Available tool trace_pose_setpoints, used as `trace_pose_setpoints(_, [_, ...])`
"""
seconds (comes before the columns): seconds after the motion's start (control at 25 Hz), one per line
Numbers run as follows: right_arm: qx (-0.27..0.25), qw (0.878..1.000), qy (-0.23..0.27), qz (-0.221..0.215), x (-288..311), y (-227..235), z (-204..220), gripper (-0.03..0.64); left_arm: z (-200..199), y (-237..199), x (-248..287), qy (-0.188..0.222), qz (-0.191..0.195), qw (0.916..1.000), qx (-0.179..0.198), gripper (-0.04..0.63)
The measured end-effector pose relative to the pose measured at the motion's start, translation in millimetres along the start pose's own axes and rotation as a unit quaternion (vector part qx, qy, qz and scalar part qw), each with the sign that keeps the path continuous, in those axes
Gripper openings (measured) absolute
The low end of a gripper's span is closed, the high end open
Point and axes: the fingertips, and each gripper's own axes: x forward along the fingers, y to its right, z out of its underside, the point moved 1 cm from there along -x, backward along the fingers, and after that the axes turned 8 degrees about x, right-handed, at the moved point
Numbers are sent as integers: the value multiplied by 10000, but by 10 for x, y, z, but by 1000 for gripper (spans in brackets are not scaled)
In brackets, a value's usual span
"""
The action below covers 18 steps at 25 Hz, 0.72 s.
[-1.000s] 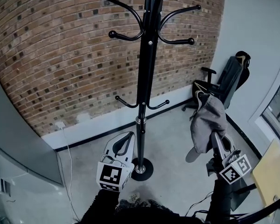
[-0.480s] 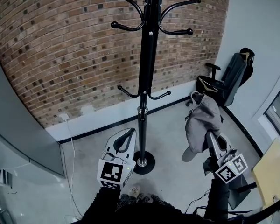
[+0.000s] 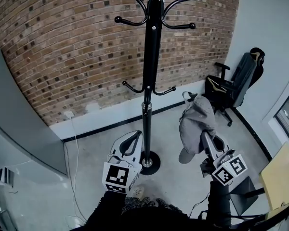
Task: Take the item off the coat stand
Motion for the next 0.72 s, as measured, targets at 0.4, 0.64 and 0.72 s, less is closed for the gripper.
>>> trace_pose_setpoints(0.4, [39,9996,-47,-294,161,-183,58,32,-80,204,-36,14,-83,10000,-12,8])
trace_pose_setpoints(0.64, [-98,9990,-129,-419,206,-245,89,31,-117,236,-63,-28,-166,9999,32,8])
trace_pose_setpoints(0.72, [-150,9990,-160,-399,224,-256,100,31,-131,242,-69,-25,-171,9998,37,8])
